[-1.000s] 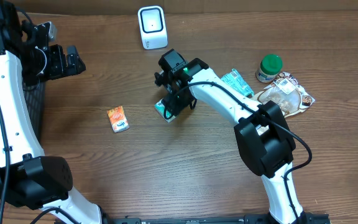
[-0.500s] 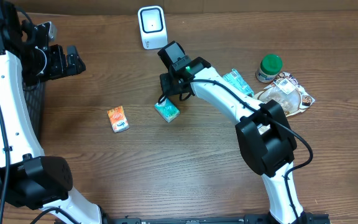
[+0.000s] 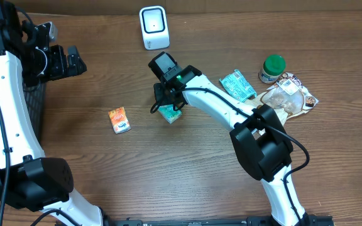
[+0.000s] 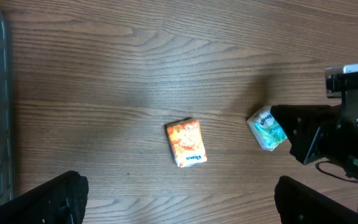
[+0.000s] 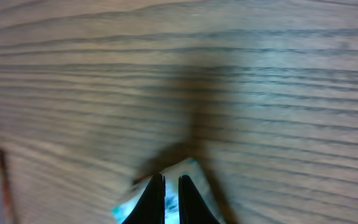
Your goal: Scan the item barcode
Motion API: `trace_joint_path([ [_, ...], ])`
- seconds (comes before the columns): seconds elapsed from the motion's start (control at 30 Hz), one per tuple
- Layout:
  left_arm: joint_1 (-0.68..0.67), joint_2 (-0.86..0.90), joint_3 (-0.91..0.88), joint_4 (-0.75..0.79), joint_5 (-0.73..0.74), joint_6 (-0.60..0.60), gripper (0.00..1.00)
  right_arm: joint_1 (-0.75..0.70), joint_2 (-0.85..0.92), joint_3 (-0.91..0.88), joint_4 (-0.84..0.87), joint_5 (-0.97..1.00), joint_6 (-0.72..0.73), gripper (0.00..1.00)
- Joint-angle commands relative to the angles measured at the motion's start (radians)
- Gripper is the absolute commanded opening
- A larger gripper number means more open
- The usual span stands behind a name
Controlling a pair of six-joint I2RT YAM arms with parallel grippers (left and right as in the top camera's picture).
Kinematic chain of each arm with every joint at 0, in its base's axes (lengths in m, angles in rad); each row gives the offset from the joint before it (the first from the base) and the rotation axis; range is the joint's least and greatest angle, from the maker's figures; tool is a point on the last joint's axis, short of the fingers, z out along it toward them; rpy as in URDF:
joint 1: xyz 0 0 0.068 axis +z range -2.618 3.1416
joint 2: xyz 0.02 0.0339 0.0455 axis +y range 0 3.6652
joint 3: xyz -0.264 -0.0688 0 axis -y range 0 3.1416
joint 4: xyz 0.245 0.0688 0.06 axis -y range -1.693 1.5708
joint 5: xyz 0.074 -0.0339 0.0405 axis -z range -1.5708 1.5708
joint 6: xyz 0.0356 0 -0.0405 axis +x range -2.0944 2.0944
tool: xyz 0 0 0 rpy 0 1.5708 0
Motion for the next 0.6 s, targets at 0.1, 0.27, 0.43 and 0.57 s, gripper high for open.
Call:
trace_joint_path([
  [0.1,0.003,-0.002,0.009,0.002,0.001,0.016,0.99,-0.058,0.014,-0.012,-0.008,0.091,0.011,0.06],
  [0.27,0.003,-0.002,0.009,0.002,0.001,0.016,1.00,-0.096,0.015,-0.012,-0.062,0.084,-0.031,0.06],
  [0.43,0.003,-0.002,0.009,0.002,0.001,0.016,1.00,-0.099,0.016,-0.012,-0.061,-0.019,-0.209,0.06],
  [0.57,0.003,-0.002,0.009,0.002,0.001,0.016,1.00,-0.098,0.017,-0.014,-0.060,-0.101,-0.299,0.06],
])
